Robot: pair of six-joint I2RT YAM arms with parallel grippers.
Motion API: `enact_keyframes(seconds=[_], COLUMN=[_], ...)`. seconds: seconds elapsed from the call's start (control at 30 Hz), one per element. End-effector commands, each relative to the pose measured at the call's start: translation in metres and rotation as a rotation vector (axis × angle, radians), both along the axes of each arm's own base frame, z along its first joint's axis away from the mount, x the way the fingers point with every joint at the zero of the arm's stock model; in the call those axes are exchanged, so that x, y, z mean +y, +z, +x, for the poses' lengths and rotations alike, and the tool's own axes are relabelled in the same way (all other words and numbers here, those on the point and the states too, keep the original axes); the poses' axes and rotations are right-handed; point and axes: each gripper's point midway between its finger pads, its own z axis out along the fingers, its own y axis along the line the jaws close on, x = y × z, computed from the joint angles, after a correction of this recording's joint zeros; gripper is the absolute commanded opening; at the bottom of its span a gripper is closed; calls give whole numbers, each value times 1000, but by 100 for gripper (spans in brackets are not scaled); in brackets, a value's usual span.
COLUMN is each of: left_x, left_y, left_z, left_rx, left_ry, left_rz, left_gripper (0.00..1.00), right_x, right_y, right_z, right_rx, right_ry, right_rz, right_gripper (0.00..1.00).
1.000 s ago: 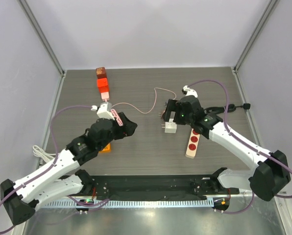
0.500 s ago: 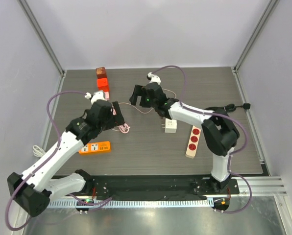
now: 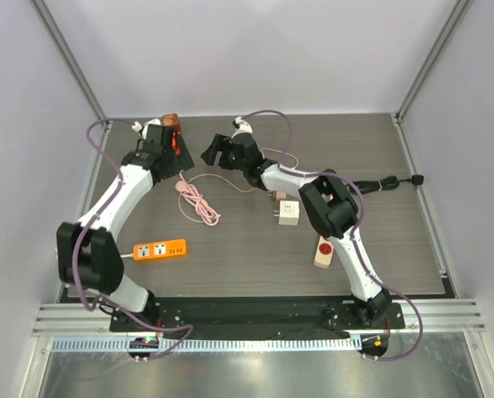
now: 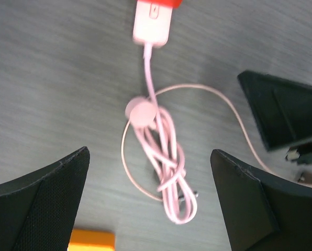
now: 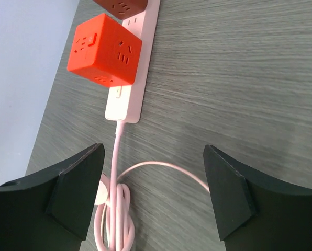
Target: Pull the plug off the socket
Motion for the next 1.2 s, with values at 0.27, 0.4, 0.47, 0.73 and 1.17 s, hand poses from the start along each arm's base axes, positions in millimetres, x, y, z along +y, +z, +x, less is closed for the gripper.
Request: enact_keyframes(seconds=[0.27, 0.4, 0.47, 0.73, 1.17], left_x=[5, 16, 30, 27, 38], left_y=[17, 4, -3, -37, -61], left_z=[106, 122, 126, 157, 182], left_rx=[-56, 15, 41, 78, 108], left_ry=[-81, -96, -95, -164, -167], left_rz=[50, 155, 251, 273, 299], left_gripper=[97, 96, 96, 96, 95], right_x=[16, 16, 14, 14, 28], right_y=[54, 46, 44, 44, 46], right_z=[-35, -39, -41, -37, -14], right_rx=[-185, -191, -198, -223, -178], right_ry=[318, 364, 373, 398, 407], right_rz=[-13, -51, -75, -35, 115], right_gripper=[81, 81, 81, 80, 73])
